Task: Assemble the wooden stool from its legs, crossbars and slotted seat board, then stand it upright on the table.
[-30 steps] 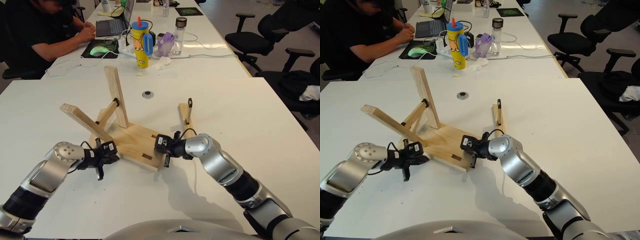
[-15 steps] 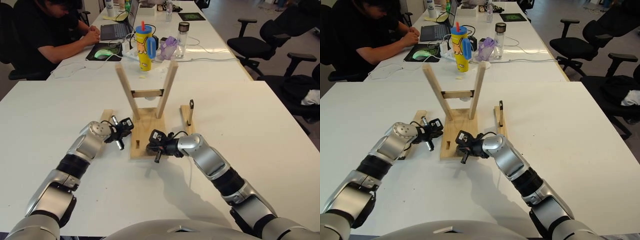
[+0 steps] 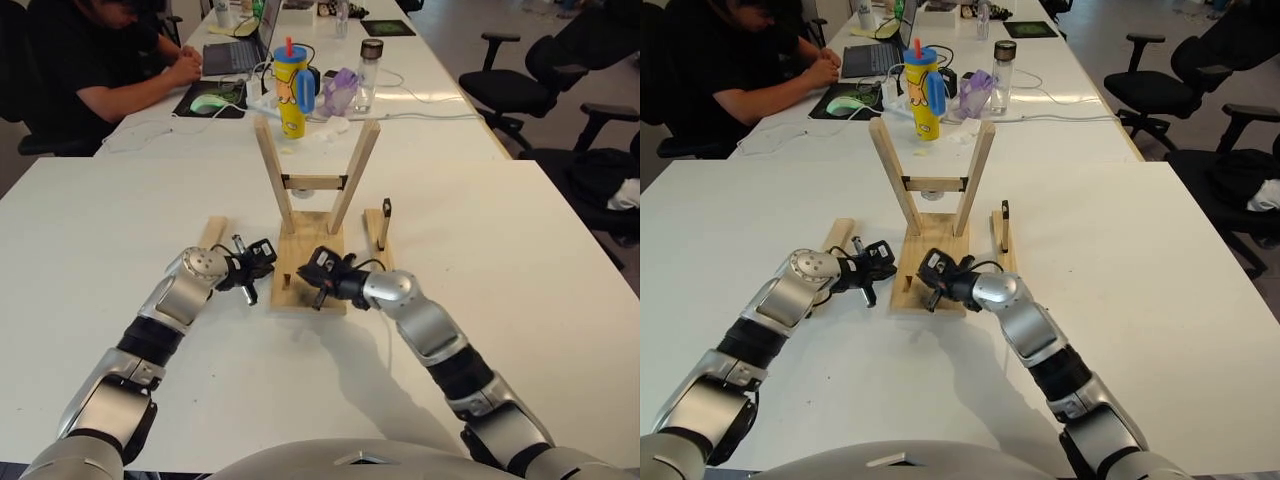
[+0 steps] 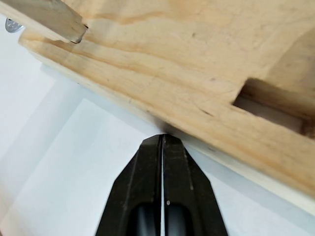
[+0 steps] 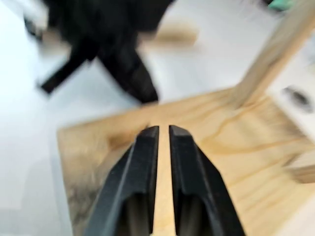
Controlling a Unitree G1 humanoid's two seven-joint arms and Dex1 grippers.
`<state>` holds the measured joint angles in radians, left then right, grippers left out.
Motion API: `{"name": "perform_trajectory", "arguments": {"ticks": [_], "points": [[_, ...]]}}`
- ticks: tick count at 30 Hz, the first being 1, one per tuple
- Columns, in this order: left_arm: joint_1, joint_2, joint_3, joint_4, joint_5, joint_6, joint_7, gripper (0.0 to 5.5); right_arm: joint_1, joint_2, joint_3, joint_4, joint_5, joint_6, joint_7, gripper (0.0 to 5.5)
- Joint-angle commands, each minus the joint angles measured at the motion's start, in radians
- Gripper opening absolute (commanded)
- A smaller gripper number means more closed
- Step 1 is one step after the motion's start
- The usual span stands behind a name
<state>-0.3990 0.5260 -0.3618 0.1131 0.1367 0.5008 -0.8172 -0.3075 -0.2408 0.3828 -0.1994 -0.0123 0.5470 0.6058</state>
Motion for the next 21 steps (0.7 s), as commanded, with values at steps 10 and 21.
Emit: {"name": "perform_trajectory", "arguments": {"ticks": [10,21], "points": [[0.219,0.061,-0.027,-0.277,-0.025,0.172,0.001,0.0,0.244,0.093,-0.417,-0.285,0.078,0.312,-0.364,2.3],[0.174,0.029,-0.083,-0.264,-0.031,0.172,0.003,0.0,0.165,0.101,-0.389,-0.104,0.103,0.425,-0.403,3.42]]}}
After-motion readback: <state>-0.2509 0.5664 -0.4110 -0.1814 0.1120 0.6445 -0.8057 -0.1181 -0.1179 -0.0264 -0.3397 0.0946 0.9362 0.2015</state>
